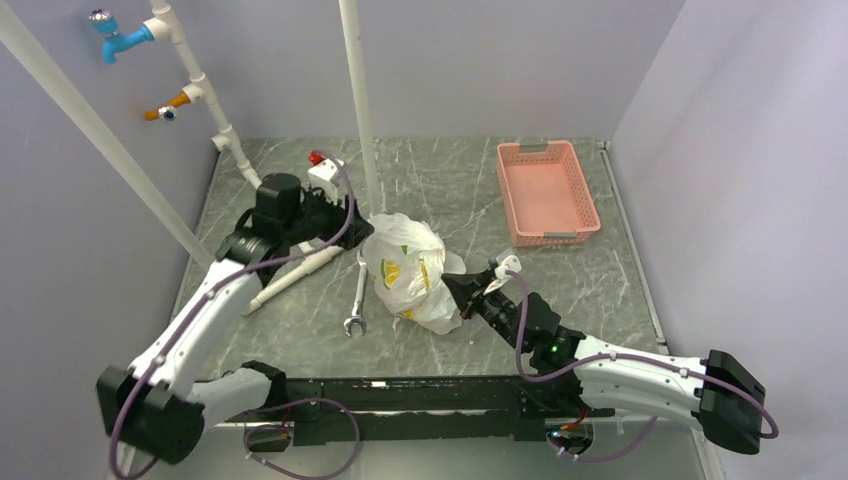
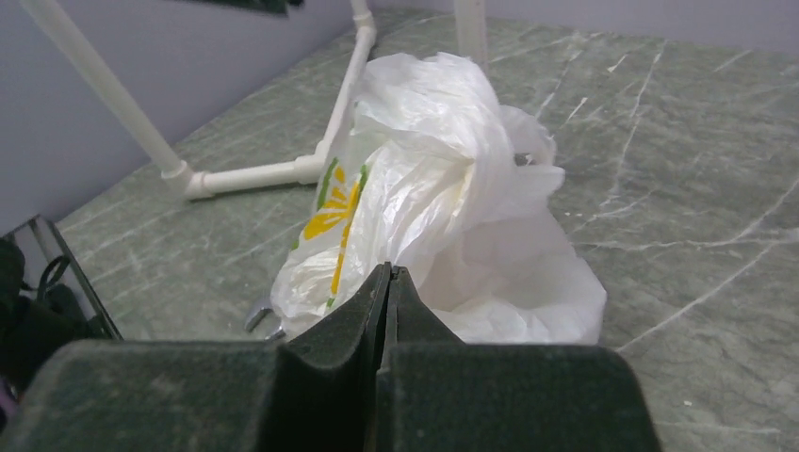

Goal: Take the fake fruits out of the plastic bag

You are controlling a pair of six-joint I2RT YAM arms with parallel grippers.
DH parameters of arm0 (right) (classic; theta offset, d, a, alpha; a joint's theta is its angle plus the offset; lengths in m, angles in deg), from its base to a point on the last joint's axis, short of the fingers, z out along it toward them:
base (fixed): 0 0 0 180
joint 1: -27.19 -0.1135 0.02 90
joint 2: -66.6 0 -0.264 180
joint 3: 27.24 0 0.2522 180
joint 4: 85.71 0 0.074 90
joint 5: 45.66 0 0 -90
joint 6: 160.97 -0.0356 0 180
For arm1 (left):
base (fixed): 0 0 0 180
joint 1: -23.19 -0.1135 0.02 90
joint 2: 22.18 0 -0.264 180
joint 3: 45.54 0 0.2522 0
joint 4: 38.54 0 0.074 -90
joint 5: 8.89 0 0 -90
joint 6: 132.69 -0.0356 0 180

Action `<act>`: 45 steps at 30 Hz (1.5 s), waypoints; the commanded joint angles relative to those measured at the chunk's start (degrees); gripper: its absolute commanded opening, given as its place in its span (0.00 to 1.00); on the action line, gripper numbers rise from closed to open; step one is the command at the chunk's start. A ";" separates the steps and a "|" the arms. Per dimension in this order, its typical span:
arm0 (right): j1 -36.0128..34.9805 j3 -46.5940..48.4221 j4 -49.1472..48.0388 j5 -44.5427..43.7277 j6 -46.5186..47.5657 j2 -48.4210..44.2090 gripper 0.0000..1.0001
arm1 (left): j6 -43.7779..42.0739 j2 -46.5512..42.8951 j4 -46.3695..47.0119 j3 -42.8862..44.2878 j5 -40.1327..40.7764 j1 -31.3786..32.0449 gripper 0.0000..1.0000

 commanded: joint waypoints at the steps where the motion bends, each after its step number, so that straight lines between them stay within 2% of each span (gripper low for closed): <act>1: 0.36 2.81 2.84 5.50 4.88 0.24 0.00 | -12.43 -11.32 6.82 -2.74 -1.08 3.68 0.66; 3: 0.42 3.71 3.61 7.47 6.73 0.97 0.00 | -21.43 -16.19 7.22 -5.30 -5.25 8.04 0.70; 5: 0.47 4.05 3.79 9.46 8.19 1.39 0.00 | -26.69 -18.82 6.02 -7.12 -3.74 11.69 0.74; 9: 0.65 4.02 3.35 10.41 9.43 1.53 0.00 | -34.36 -18.09 -0.60 -2.80 -2.25 16.09 0.74; 12: 0.93 3.68 2.17 10.41 9.36 1.36 0.00 | -40.37 -14.92 -4.94 1.97 -1.81 17.36 0.69; 16: 1.33 3.48 2.10 10.49 9.65 0.55 0.00 | -47.19 -6.00 -9.04 7.62 7.37 22.82 0.67; 18: 1.66 3.16 1.83 10.64 9.51 0.14 0.00 | -50.25 -2.45 -8.00 8.05 12.79 25.99 0.64; 21: 2.22 2.61 1.47 11.24 9.04 -0.28 0.00 | -53.79 1.42 -5.06 7.80 15.08 29.52 0.65; 24: 2.62 2.30 1.28 11.70 8.59 -0.71 0.00 | -54.62 6.40 -9.28 12.51 13.42 30.44 0.67; 28: 2.85 1.96 0.51 12.39 8.34 -0.57 0.00 | -54.57 10.46 -8.09 16.09 12.52 30.45 0.67; 36: 2.99 1.56 0.11 12.32 8.10 -0.83 0.00 | -54.58 20.97 -17.41 26.91 10.57 30.50 0.55; 43: 3.23 1.60 -0.04 12.57 8.11 -0.66 0.00 | -53.28 22.06 -17.63 26.84 7.82 30.43 0.68; 45: 3.24 1.62 -0.13 12.82 8.16 -0.42 0.00 | -52.53 23.57 -19.74 28.23 6.46 30.41 0.69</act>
